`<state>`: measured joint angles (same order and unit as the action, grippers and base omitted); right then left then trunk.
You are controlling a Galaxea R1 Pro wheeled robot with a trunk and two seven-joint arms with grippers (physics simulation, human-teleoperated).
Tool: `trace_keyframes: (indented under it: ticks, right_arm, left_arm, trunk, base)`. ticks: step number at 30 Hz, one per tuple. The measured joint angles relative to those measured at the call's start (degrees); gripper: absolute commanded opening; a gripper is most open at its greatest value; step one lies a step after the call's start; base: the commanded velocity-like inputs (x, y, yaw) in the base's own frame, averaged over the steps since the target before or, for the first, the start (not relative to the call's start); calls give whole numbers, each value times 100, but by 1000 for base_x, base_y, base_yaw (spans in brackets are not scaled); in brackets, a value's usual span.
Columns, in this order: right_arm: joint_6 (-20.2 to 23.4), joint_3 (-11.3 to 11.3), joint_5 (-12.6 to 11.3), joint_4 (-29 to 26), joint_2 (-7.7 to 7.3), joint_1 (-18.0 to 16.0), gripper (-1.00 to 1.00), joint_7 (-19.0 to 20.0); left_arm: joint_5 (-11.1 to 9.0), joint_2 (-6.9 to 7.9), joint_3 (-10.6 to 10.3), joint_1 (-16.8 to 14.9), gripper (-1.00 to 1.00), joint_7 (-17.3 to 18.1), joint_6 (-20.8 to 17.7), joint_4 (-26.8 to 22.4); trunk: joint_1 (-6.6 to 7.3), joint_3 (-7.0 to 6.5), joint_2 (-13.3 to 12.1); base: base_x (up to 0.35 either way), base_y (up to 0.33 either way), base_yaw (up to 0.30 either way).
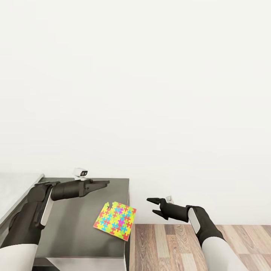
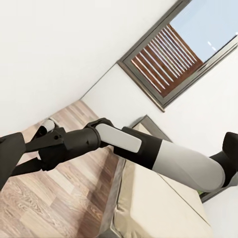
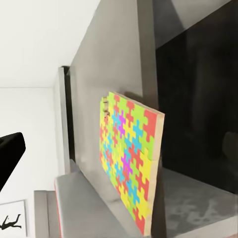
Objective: Put all the toys in the child's room - the three board games (two on the bed and one on the table), the two jigsaw puzzles on the table, and the tennis ball on the table - inside the toy box on the table in the child's room.
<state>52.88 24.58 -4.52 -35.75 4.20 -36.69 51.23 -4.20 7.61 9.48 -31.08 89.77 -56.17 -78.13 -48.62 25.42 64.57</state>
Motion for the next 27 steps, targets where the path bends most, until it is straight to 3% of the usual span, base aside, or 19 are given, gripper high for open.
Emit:
trace_keyframes:
  ticks: [14, 27]
  right_arm:
    - [0, 0, -7, 0, -24, 0, 100, 7]
    - [1, -2, -16, 1, -47, 0, 100, 4]
  left_arm:
    - [8, -1, -1, 0, 100, 0, 0, 0]
    - [8, 2, 2, -1, 100, 0, 2, -1]
  trunk:
    - [-308, 252, 562]
    - [-308, 252, 563]
  base:
    - [0, 0, 0]
    - [0, 60, 0]
